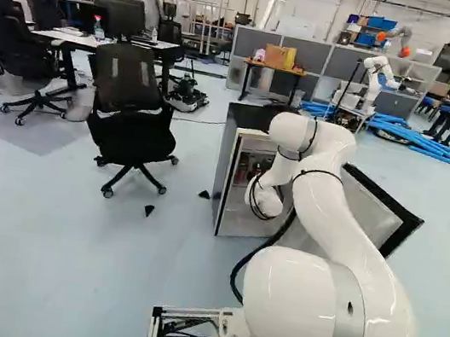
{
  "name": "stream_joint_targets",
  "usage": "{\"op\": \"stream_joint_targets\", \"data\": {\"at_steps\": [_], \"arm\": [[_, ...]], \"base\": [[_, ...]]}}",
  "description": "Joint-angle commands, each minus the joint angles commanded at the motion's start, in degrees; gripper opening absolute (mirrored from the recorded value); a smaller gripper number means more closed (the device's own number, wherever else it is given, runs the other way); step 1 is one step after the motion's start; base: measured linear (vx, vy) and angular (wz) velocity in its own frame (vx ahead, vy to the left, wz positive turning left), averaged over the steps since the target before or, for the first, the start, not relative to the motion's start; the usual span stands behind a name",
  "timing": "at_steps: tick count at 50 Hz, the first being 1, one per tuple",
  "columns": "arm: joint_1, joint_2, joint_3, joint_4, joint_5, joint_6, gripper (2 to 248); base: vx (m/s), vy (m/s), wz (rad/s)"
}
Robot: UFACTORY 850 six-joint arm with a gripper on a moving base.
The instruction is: Grab a drink from the fridge
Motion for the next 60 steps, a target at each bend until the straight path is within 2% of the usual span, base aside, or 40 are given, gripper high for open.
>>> {"op": "stream_joint_targets", "data": {"at_steps": [46, 60], "arm": [[0.14, -2.89, -5.3, 0.0, -1.2, 0.0, 154], [0.15, -2.93, -5.38, 0.0, -1.2, 0.0, 154]], "base": [[0.0, 0.0, 0.0], [0.0, 0.0, 0.0]]}}
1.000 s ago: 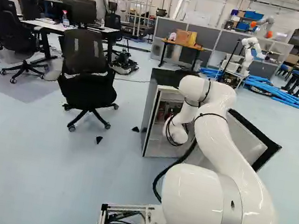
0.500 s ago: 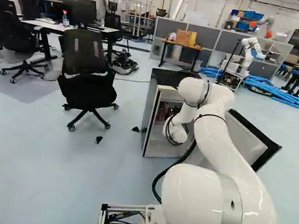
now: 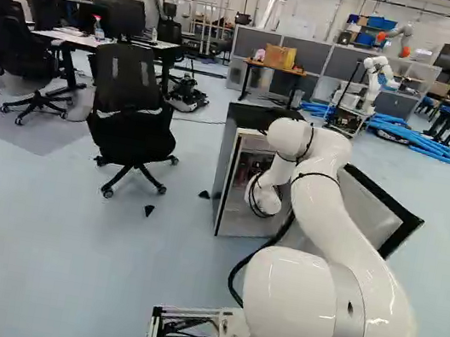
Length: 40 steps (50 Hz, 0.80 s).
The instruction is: Grab a drink from the fridge
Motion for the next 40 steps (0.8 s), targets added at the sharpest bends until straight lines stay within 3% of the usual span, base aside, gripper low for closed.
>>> {"op": "stream_joint_targets", "data": {"at_steps": [3, 4, 8, 9, 40], "arm": [[0.0, 0.0, 0.0, 0.0, 0.0, 0.0, 154], [0.0, 0.0, 0.0, 0.0, 0.0, 0.0, 124], [0.0, 0.0, 0.0, 0.0, 0.0, 0.0, 124], [0.0, 0.0, 0.0, 0.0, 0.0, 0.0, 95], [-0.02, 0.31, 0.37, 0.0, 0.0, 0.0, 92]], "base": [[0.0, 0.0, 0.0], [0.0, 0.0, 0.0], [0.0, 0.0, 0.0], [0.0, 0.0, 0.0], [0.0, 0.0, 0.0]]}}
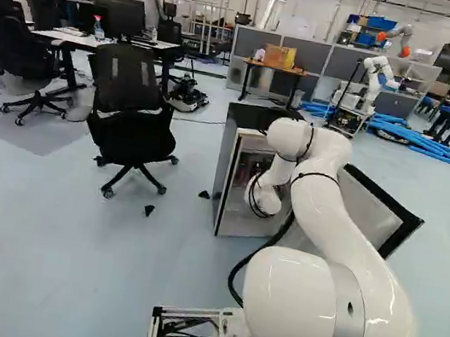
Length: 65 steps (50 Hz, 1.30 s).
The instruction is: Grab a drink from the fridge
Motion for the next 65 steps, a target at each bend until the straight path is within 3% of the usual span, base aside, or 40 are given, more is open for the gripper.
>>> {"op": "stream_joint_targets", "data": {"at_steps": [23, 65], "arm": [[-0.3, 5.76, 6.5, 0.0, 0.0, 0.0, 92], [-1.37, 20.47, 24.7, 0.0, 0.0, 0.0, 92]], "base": [[0.0, 0.0, 0.0], [0.0, 0.0, 0.0]]}}
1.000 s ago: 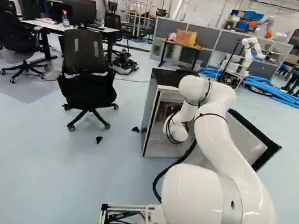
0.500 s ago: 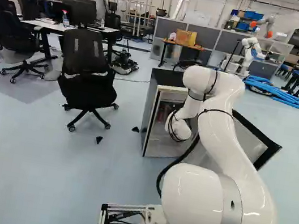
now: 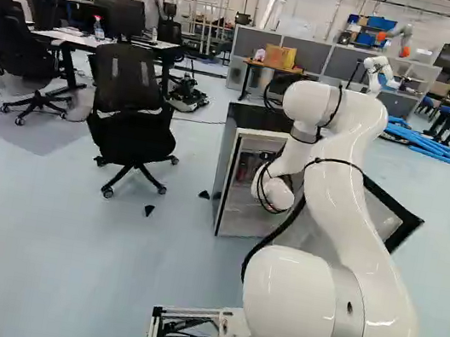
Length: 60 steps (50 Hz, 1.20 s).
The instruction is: Grab a drink from the fridge
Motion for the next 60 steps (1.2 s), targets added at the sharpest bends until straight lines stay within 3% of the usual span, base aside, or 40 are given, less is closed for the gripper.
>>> {"op": "stream_joint_targets", "data": {"at_steps": [60], "arm": [[-1.6, 22.16, 24.99, 0.0, 0.0, 0.0, 92]], "base": [[0.0, 0.0, 0.0]]}}
